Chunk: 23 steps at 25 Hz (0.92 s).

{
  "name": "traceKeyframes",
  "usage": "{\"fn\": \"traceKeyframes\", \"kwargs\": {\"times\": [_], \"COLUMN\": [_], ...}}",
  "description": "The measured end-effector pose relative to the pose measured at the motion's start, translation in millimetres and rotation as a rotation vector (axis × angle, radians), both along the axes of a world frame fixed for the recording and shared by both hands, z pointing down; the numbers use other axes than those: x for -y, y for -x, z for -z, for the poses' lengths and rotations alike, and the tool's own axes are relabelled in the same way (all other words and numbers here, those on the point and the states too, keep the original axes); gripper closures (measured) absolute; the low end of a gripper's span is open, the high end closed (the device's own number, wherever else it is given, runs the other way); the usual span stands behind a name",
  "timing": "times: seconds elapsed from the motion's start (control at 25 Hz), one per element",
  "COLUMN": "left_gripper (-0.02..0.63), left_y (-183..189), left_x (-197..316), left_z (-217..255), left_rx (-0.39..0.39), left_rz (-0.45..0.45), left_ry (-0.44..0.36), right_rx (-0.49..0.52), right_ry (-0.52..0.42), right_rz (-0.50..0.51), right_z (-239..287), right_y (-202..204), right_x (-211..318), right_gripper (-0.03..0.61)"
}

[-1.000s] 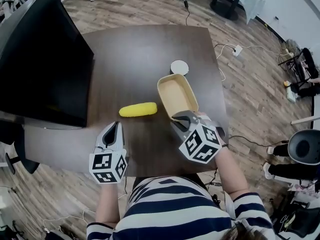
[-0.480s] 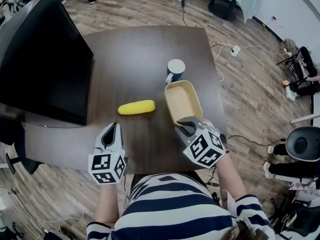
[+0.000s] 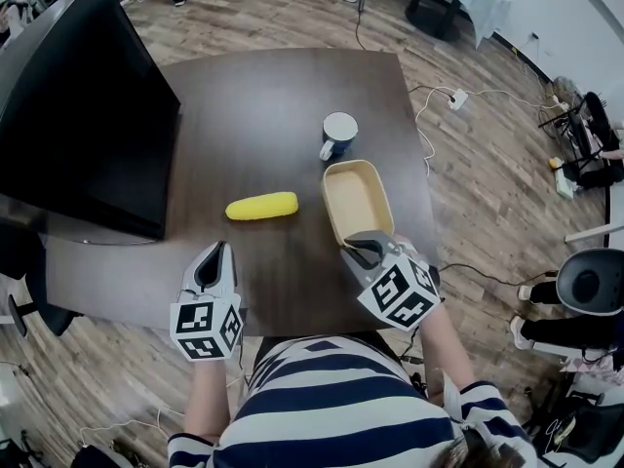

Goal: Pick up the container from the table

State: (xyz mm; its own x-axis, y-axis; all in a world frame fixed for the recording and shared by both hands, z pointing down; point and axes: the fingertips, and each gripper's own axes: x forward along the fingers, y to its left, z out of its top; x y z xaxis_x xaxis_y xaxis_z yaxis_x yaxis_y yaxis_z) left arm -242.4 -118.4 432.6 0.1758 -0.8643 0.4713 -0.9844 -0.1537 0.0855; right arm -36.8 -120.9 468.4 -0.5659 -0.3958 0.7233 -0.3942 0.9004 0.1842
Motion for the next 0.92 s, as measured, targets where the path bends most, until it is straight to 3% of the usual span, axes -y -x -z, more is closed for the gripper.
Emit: {"fn": "traceKeyframes", "kwargs": {"times": [0.92], "left_gripper": [0.614], "left_y": [-12.5], "left_x": [-0.6], "left_z": [1.4], "left_rx": [-0.005], "left_rz": [-0.020], "left_ry": [0.009], "right_rx": [0.015], "right_ry": [0.019], "right_rz": [0.001], "right_z": [1.4], "right_y": [-1.5], "right_x": [-5.4], "right_gripper": [0.554]}}
